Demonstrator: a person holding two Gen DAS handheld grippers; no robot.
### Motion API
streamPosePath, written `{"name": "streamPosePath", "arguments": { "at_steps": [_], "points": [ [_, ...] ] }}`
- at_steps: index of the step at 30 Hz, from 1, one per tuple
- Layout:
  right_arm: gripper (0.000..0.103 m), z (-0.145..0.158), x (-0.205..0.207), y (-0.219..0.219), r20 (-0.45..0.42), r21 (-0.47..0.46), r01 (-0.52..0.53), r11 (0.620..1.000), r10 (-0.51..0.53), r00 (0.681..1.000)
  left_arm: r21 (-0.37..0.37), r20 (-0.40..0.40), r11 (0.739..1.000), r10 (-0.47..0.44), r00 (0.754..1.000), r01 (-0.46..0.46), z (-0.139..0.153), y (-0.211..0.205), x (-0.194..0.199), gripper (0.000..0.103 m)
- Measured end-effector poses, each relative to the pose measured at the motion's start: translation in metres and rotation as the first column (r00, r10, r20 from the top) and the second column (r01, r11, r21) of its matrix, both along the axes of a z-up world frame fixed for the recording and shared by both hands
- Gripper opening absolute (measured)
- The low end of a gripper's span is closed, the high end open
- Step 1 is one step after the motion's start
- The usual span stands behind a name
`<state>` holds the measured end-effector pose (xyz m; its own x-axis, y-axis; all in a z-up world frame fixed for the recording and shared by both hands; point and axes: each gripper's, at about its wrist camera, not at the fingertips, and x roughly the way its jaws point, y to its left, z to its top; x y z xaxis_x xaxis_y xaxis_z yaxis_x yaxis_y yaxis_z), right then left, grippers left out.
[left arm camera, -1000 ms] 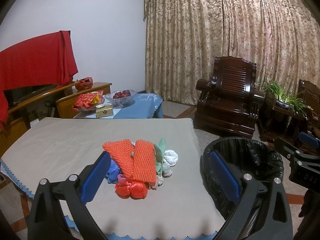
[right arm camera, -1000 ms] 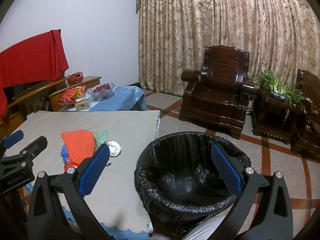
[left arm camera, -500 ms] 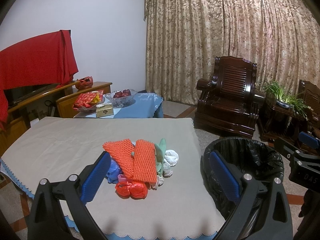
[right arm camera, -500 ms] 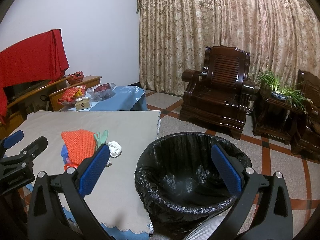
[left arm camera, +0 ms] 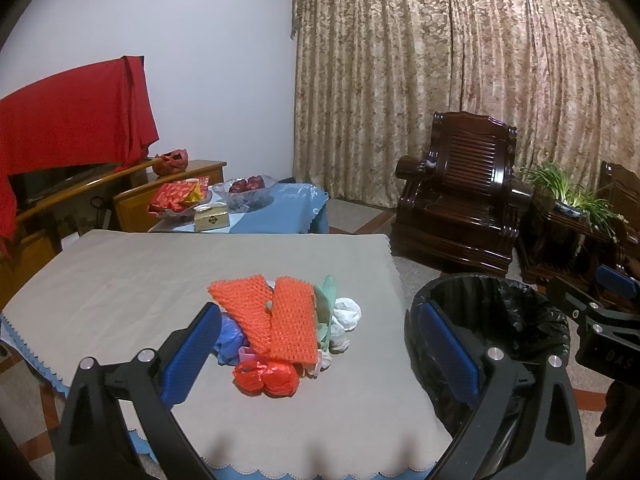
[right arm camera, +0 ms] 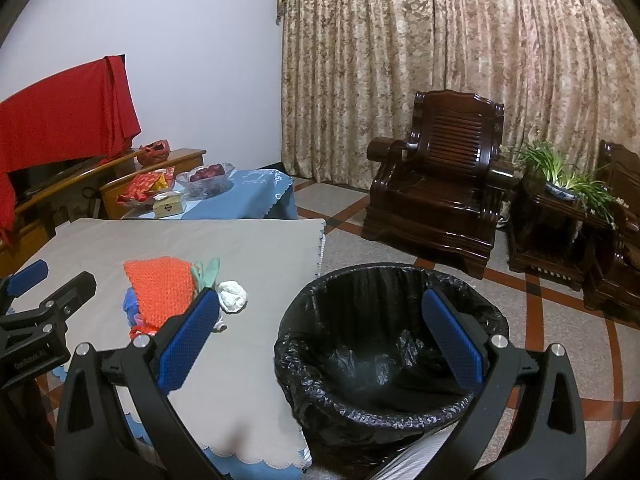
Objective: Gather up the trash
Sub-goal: 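Move both tools to the orange foam nets and close both grippers on them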
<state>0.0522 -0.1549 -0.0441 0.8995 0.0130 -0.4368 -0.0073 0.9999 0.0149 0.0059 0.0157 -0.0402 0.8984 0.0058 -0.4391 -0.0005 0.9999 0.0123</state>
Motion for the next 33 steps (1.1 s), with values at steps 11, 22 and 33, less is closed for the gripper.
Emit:
{"name": "streamPosePath", "arguments": {
  "at_steps": [11, 22, 33],
  "points": [
    [0.098, -0.017, 0.02, 0.03, -0.017, 0.002, -0.053, 0.999, 0.054, 0.998, 0.021, -0.004, 0.996, 0.09, 0.996, -0.09, 0.001, 0.035, 0.014, 0.097],
    [0.098, -0.05, 0.07, 0.092, -0.059, 0.002, -0.176, 0.984, 0.176, 0.983, 0.07, -0.033, 0.969, 0.241, 0.97, -0.239, -0.032, 0.111, 0.038, 0.097],
    [0.094, -0.103, 0.125, 0.173, -0.168, -0.009, -0.284, 0.959, 0.279, 0.946, 0.029, -0.082, 0.971, 0.239, 0.967, -0.238, -0.065, 0.149, 0.068, 0.094]
  ]
}}
